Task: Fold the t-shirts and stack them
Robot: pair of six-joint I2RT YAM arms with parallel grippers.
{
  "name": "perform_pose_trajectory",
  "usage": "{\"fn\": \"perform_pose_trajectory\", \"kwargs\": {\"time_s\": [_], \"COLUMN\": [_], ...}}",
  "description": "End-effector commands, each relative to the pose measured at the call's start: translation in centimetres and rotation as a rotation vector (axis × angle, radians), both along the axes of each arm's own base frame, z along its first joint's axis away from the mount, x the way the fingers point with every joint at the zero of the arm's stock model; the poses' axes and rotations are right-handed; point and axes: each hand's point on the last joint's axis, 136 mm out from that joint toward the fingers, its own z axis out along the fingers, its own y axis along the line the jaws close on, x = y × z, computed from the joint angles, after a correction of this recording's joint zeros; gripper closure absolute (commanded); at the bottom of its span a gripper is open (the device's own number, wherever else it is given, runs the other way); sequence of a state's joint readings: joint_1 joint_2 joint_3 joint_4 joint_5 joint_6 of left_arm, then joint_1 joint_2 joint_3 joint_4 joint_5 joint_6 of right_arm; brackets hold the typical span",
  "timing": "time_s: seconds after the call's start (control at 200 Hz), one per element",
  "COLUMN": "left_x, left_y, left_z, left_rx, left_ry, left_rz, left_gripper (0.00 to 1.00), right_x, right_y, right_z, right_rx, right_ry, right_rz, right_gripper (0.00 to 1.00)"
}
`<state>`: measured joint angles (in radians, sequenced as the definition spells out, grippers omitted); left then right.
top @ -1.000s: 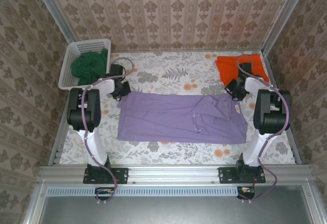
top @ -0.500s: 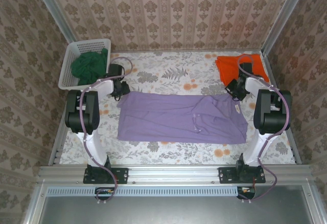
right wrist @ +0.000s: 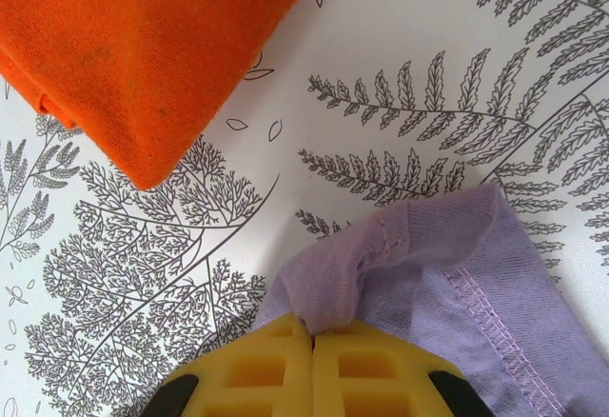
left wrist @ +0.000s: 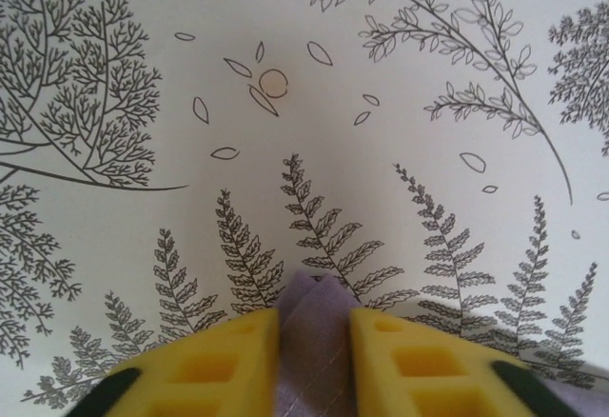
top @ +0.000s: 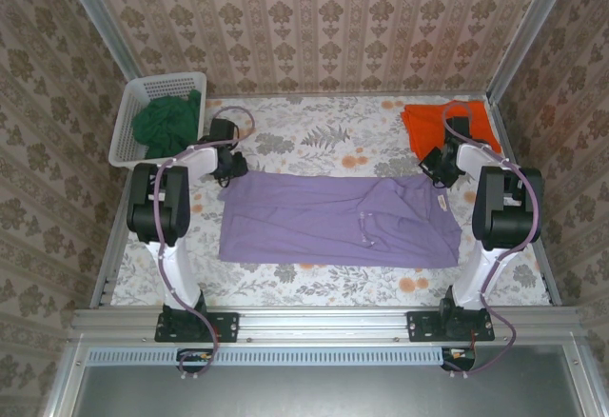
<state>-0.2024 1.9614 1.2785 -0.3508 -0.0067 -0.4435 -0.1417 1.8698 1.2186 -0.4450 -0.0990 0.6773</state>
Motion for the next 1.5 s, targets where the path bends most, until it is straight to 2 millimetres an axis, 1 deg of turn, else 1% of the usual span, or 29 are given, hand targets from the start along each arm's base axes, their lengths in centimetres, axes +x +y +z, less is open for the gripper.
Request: {"fn": "perform_pose_trajectory", "kwargs": {"time_s": [0.0, 0.06, 0.12, 0.2, 0.32, 0.405, 0.445, 0.505, 0.53, 0.57, 0.64, 0.68, 0.705, 0.785, 0.835, 0.895, 0.99, 1.06, 1.11, 1.15, 1.19, 1.22, 1.275, 1.355, 1.39, 1.4, 1.41, 1.425, 1.49], "left_x": [0.4, 0.4, 0.2, -0.1, -0.6, -0.9, -0.9, -0.9, -0.9, -1.0, -0.9, -0.9, -0.9, -0.8, -0.6, -0.6, -0.8, -1.3, -1.6, -2.0, -2.4, -2.7, -3.4, -4.8, -5.2, -5.3, -5.8, -6.2, -7.1], "left_y": [0.0, 0.5, 1.2, 2.8, 5.0, 5.7, 5.9, 6.0, 6.0, 6.1, 5.9, 5.7, 5.6, 5.2, 4.8, 4.3, 3.6, 3.1, 2.2, 0.9, -0.6, -2.1, -4.9, -8.3, -9.0, -9.1, -10.2, -11.0, -12.2], "left_z": [0.2, 0.4, 0.5, 1.0, 1.6, 1.9, 2.0, 2.1, 2.2, 2.4, 2.9, 3.3, 3.7, 4.9, 6.0, 7.4, 9.8, 11.2, 11.9, 12.2, 12.1, 11.8, 10.7, 8.6, 7.6, 7.3, 7.1, 6.8, 5.1], "left_rx": [0.019, 0.047, 0.082, 0.151, 0.238, 0.276, 0.284, 0.287, 0.290, 0.295, 0.290, 0.287, 0.282, 0.267, 0.258, 0.252, 0.260, 0.268, 0.250, 0.221, 0.190, 0.151, 0.085, 0.011, -0.009, -0.013, -0.019, -0.026, -0.032], "left_ry": [0.006, 0.005, 0.008, 0.006, 0.010, 0.011, 0.012, 0.014, 0.011, 0.011, 0.000, -0.010, -0.018, -0.048, -0.073, -0.107, -0.167, -0.203, -0.227, -0.244, -0.251, -0.251, -0.225, -0.160, -0.132, -0.124, -0.120, -0.114, -0.081], "left_rz": [-0.015, 0.001, 0.021, 0.073, 0.139, 0.162, 0.169, 0.174, 0.176, 0.181, 0.181, 0.181, 0.179, 0.173, 0.167, 0.159, 0.147, 0.140, 0.122, 0.090, 0.056, 0.014, -0.077, -0.188, -0.208, -0.212, -0.241, -0.261, -0.307], "left_gripper": [0.84, 0.88, 0.89, 0.94, 0.95, 0.95, 0.91, 0.88, 0.85, 0.75, 0.70, 0.63, 0.60, 0.56, 0.52, 0.48, 0.45, 0.36, 0.35, 0.35, 0.35, 0.35, 0.38, 0.43, 0.44, 0.44, 0.45, 0.45, 0.46], "right_x": [0.5, 0.5, 0.4, 0.3, -0.1, -0.3, -0.2, -0.2, -0.2, -0.1, -0.1, -0.1, 0.0, 0.0, 0.0, 0.0, -0.2, -0.7, -1.4, -1.9, -2.2, -2.3, -2.5, -2.8, -2.9, -2.9, -2.9, -2.9, -2.6], "right_y": [-0.2, -0.3, -0.4, -0.7, -1.3, -1.5, -1.4, -1.4, -1.3, -1.3, -1.1, -1.1, -1.0, -0.9, -0.9, -1.0, -1.1, -1.1, -1.3, -1.1, -0.4, 0.4, 2.2, 5.1, 6.0, 6.3, 6.5, 6.7, 7.1], "right_z": [0.1, 0.1, 0.0, 0.0, -0.3, -0.5, -0.5, -0.7, -0.6, -0.6, -0.6, -0.4, -0.3, 0.3, 0.9, 1.8, 3.2, 4.5, 5.3, 5.9, 6.3, 6.5, 6.7, 5.9, 5.5, 5.4, 5.2, 5.0, 4.7], "right_rx": [0.012, 0.009, 0.006, -0.001, 0.000, 0.012, 0.018, 0.027, 0.030, 0.035, 0.043, 0.045, 0.046, 0.056, 0.060, 0.054, 0.045, 0.033, 0.019, 0.020, 0.038, 0.057, 0.092, 0.118, 0.120, 0.117, 0.115, 0.108, 0.057], "right_ry": [-0.008, -0.006, -0.004, 0.000, 0.006, 0.005, 0.003, 0.004, 0.000, 0.000, -0.004, -0.007, -0.011, -0.022, -0.037, -0.055, -0.090, -0.127, -0.151, -0.177, -0.206, -0.224, -0.233, -0.169, -0.132, -0.123, -0.114, -0.101, -0.068], "right_rz": [-0.004, -0.007, -0.010, -0.018, -0.049, -0.060, -0.061, -0.064, -0.063, -0.064, -0.060, -0.061, -0.059, -0.063, -0.066, -0.071, -0.078, -0.088, -0.098, -0.097, -0.079, -0.052, 0.019, 0.145, 0.189, 0.201, 0.210, 0.223, 0.253], "right_gripper": [1.00, 1.00, 1.00, 1.00, 1.00, 1.00, 1.00, 1.00, 1.00, 1.00, 1.00, 0.98, 0.96, 0.85, 0.73, 0.63, 0.57, 0.54, 0.50, 0.47, 0.46, 0.44, 0.42, 0.41, 0.42, 0.43, 0.43, 0.43, 0.44]}}
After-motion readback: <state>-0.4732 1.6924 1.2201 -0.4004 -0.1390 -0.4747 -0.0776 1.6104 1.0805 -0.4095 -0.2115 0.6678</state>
